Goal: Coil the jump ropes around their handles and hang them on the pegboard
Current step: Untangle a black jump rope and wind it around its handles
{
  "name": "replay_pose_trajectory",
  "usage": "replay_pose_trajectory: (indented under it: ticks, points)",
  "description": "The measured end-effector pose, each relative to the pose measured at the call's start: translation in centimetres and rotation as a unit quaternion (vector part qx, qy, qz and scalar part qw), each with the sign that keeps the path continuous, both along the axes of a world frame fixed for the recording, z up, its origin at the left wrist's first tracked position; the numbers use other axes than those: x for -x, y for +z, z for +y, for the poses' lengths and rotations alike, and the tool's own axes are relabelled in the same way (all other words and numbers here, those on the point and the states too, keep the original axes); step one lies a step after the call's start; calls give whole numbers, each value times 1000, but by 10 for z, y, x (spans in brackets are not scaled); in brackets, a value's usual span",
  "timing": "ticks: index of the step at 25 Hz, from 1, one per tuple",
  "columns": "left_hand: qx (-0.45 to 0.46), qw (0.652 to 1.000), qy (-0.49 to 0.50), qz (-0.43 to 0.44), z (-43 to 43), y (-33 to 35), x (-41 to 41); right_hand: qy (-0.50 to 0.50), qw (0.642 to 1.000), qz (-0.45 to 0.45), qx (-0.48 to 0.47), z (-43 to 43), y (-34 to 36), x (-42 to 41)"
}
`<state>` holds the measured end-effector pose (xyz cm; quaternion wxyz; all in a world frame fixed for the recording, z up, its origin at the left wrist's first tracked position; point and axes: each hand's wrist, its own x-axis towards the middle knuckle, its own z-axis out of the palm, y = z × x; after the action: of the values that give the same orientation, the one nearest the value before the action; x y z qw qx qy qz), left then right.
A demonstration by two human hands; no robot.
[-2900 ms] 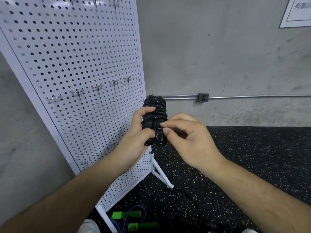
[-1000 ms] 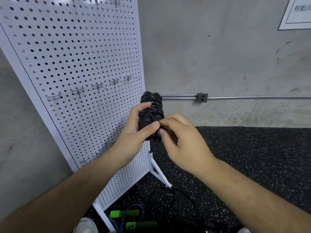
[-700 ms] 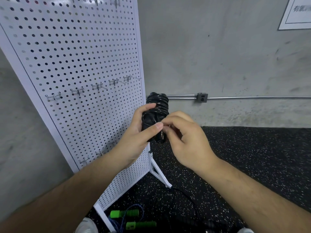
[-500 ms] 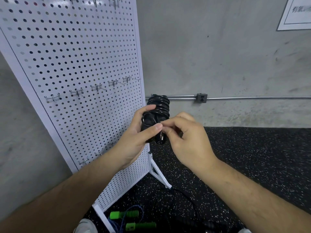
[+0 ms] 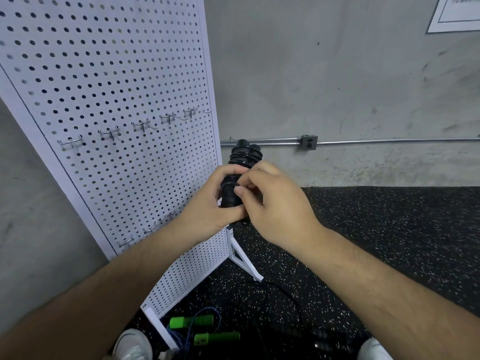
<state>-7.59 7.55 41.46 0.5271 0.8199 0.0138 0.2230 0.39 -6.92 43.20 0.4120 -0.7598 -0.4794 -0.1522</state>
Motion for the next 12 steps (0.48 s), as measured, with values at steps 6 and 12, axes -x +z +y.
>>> replay_pose_trajectory:
  ticks: [6,12]
  points:
    - [10,998,-24,50,-2,-12,-9,6,998,-55,-19,2,-1,1]
    - [-52,988,-65,133,-2,-18,-6,-7,1000,1,-30,-2,-8,-5]
